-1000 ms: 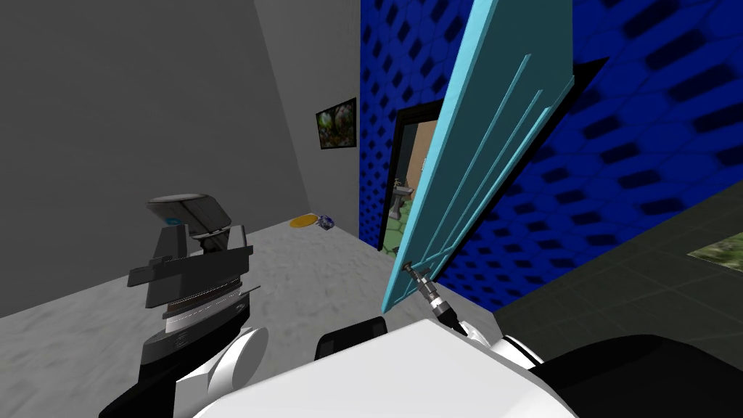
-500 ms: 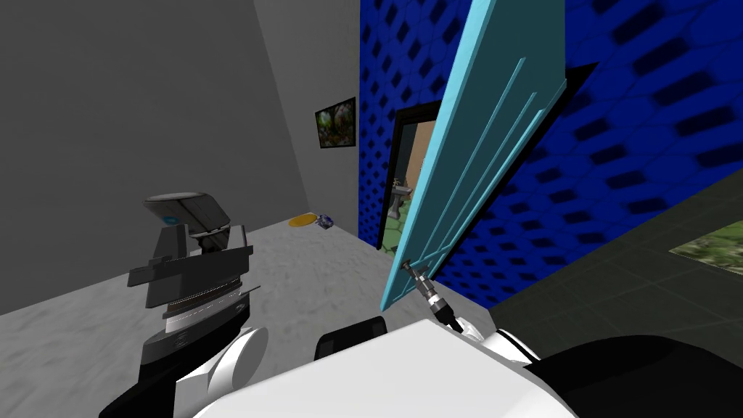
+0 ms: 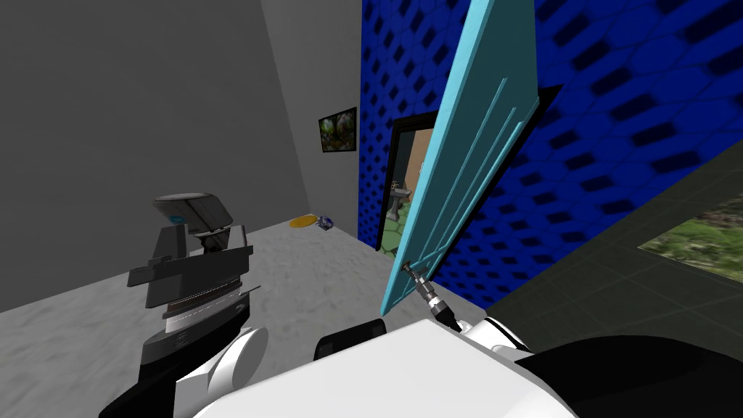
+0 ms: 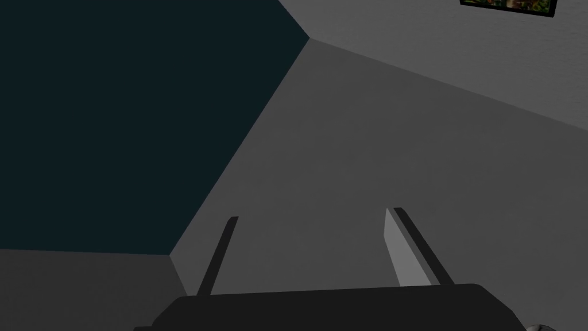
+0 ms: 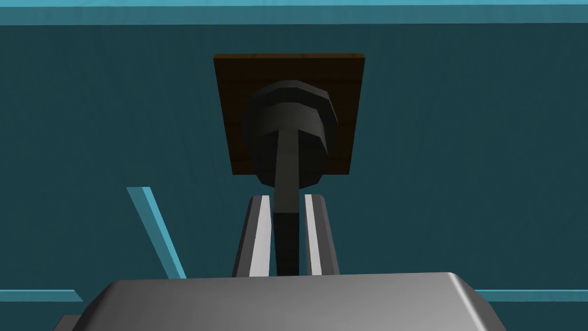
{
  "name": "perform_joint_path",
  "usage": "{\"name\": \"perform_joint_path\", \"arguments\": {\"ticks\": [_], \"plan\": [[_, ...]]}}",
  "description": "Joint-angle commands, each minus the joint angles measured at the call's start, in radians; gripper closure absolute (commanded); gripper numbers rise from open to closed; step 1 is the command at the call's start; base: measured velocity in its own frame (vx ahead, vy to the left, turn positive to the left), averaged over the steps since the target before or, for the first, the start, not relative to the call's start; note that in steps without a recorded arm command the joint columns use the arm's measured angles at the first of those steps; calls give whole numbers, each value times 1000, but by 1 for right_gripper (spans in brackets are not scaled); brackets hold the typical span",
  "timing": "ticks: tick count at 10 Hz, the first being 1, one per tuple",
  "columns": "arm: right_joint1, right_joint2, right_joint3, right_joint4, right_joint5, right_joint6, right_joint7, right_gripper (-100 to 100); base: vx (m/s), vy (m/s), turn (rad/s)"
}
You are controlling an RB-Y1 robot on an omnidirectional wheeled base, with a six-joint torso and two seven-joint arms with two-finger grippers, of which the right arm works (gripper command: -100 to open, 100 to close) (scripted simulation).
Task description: Pull the door open
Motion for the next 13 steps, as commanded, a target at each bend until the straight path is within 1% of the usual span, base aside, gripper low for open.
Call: {"name": "perform_joint_path", "arguments": {"ticks": [1, 2, 3, 4, 5, 6, 8, 9, 10, 11, 12, 13], "plan": [[50, 14, 9, -50, 8, 50, 1, 100, 0, 0, 0], [62, 14, 9, -84, 8, 73, 1, 100, 6, 2, -12], [62, 14, 9, -98, 8, 73, 1, 100, 0, 0, 0], [35, 14, 9, -9, 8, 55, 1, 100, 6, 4, 20], [40, 14, 9, -8, 8, 53, 1, 100, 9, 3, 18], [51, -5, -1, -62, -2, 45, -4, 100, -89, -49, 175], [50, -8, -2, -60, -2, 37, -6, 100, -172, -90, 154], [6, -8, -2, -2, -2, 10, -6, 100, -118, -69, 133], [50, -8, -2, -60, -2, 34, -6, 100, -18, -21, -2], [15, -8, -2, -10, -2, 14, -6, 100, 13, 12, -37], [50, -8, -2, -60, -2, 37, -6, 100, 13, 21, -24], [37, -8, -2, -12, -2, 30, -6, 100, 13, 5, -5]]}}
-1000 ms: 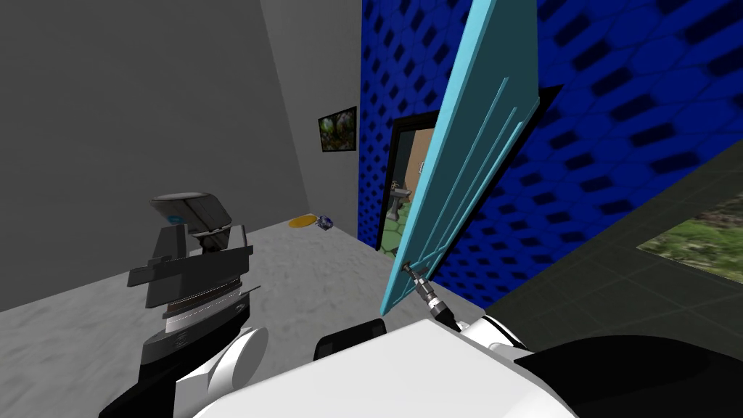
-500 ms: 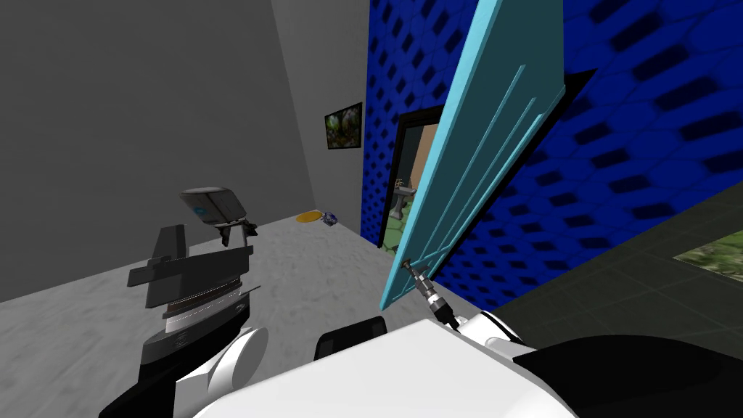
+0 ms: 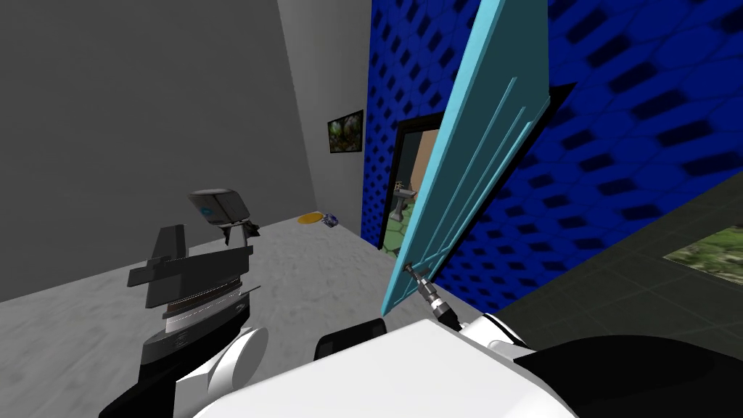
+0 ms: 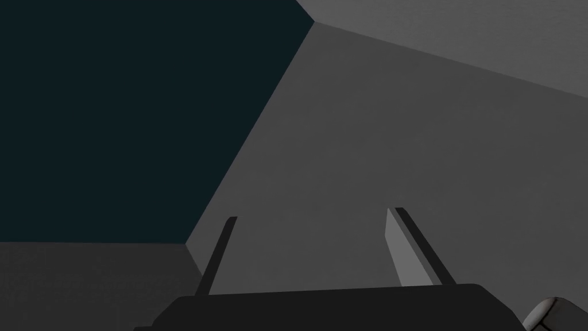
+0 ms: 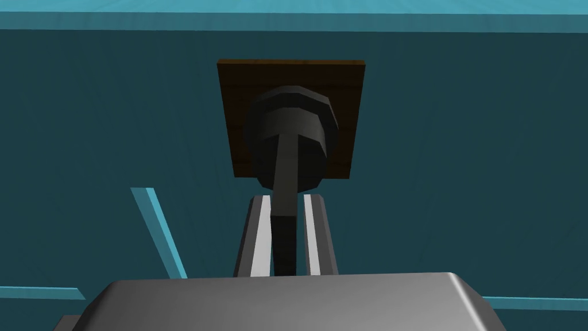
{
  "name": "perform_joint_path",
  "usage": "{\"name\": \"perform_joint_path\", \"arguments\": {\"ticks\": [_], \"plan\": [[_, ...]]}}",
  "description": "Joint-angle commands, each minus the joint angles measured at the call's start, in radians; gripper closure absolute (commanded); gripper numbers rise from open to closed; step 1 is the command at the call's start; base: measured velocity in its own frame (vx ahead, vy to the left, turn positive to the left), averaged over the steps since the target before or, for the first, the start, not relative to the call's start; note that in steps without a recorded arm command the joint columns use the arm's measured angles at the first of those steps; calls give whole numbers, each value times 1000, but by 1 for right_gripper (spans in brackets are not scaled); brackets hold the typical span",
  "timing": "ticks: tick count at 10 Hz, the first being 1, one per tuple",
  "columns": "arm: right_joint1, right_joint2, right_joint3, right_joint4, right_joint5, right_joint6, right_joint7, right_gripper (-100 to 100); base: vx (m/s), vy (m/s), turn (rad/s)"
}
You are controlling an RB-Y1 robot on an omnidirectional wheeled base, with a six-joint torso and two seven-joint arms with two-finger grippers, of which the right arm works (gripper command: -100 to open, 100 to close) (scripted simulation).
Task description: Pull the door open
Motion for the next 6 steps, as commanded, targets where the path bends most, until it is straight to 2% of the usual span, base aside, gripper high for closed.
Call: {"name": "perform_joint_path", "arguments": {"ticks": [1, 2, 3, 4, 5, 6], "plan": [[50, 0, 0, -50, 0, 50, 0, 100, 12, -2, 13], [74, 0, 0, -86, 0, 64, 0, 100, 0, 0, 0], [65, 0, 0, -52, 0, 57, 0, 100, 0, 0, 0], [48, 0, 0, -15, 0, 37, 0, 100, 0, 0, 0], [-3, -1, -1, 33, -1, -21, 1, 100, -85, -44, 137], [-1, -2, -1, 25, -1, -23, 0, 100, -186, -116, 215]]}}
